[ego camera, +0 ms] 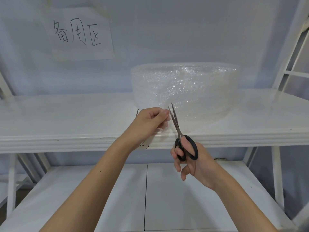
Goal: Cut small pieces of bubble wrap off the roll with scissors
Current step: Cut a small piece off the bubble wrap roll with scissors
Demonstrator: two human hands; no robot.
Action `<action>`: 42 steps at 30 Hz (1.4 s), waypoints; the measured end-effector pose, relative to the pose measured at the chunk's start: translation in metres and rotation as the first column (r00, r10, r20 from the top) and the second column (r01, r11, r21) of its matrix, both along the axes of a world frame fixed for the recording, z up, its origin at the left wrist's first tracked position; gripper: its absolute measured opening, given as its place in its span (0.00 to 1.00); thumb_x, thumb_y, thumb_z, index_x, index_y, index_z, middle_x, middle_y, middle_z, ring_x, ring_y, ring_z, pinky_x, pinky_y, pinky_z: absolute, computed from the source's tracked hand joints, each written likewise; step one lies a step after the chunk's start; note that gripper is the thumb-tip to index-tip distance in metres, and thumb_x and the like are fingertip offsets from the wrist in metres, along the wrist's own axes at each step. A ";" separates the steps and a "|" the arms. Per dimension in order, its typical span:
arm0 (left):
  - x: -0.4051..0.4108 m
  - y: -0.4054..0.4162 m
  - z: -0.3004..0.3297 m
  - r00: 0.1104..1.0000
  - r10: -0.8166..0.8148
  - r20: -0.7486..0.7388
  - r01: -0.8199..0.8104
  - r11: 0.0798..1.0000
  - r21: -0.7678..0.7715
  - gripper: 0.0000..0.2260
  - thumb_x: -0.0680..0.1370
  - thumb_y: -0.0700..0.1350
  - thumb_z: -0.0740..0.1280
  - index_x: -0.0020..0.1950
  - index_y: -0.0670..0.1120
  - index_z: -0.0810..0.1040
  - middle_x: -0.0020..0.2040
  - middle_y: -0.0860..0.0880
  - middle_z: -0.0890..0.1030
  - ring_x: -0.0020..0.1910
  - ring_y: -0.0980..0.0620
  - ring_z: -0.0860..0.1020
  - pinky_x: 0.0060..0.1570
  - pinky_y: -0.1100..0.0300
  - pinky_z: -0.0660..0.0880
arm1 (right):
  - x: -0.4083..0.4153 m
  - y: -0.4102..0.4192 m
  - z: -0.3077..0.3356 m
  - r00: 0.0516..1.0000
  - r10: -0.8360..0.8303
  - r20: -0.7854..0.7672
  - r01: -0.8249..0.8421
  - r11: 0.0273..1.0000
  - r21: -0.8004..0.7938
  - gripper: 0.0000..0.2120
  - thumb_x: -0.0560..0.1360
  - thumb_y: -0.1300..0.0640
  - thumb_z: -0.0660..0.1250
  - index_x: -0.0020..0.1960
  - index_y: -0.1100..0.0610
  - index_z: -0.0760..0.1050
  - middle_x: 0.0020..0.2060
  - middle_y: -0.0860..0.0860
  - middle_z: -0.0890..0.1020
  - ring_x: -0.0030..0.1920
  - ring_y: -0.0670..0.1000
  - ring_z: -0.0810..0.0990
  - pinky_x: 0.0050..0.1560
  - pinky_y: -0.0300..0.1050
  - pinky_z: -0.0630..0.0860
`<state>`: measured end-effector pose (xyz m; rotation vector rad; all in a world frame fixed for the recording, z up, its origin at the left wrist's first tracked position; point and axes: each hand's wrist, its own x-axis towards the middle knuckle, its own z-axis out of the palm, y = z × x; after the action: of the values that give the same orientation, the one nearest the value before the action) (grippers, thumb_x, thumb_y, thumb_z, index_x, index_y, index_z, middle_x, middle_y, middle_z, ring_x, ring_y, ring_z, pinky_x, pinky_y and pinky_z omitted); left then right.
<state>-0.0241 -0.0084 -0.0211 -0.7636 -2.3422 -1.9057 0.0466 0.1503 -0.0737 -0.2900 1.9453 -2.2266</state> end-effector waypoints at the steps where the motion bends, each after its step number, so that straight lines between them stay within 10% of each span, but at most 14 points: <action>1: 0.000 0.000 0.000 1.000 -0.001 0.000 0.001 1.000 -0.002 0.14 0.83 0.46 0.62 0.39 0.45 0.77 0.33 0.50 0.76 0.29 0.59 0.73 0.34 0.70 0.71 | 0.000 0.000 0.000 1.000 0.001 0.002 -0.001 1.000 -0.001 0.19 0.71 0.42 0.62 0.31 0.57 0.68 0.33 0.52 0.73 0.28 0.53 0.73 0.23 0.43 0.73; 42: -0.003 -0.007 -0.002 0.997 -0.068 -0.034 0.069 0.998 0.007 0.12 0.80 0.43 0.67 0.36 0.47 0.79 0.36 0.49 0.78 0.35 0.57 0.75 0.43 0.62 0.72 | -0.010 -0.002 0.018 0.997 -0.025 -0.072 0.029 0.998 0.059 0.24 0.68 0.37 0.69 0.29 0.56 0.68 0.32 0.52 0.73 0.24 0.50 0.72 0.22 0.40 0.72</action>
<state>-0.0275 -0.0152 -0.0235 -0.8790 -2.3166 -1.9115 0.0364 0.1484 -0.0558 -0.3408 2.0597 -2.1990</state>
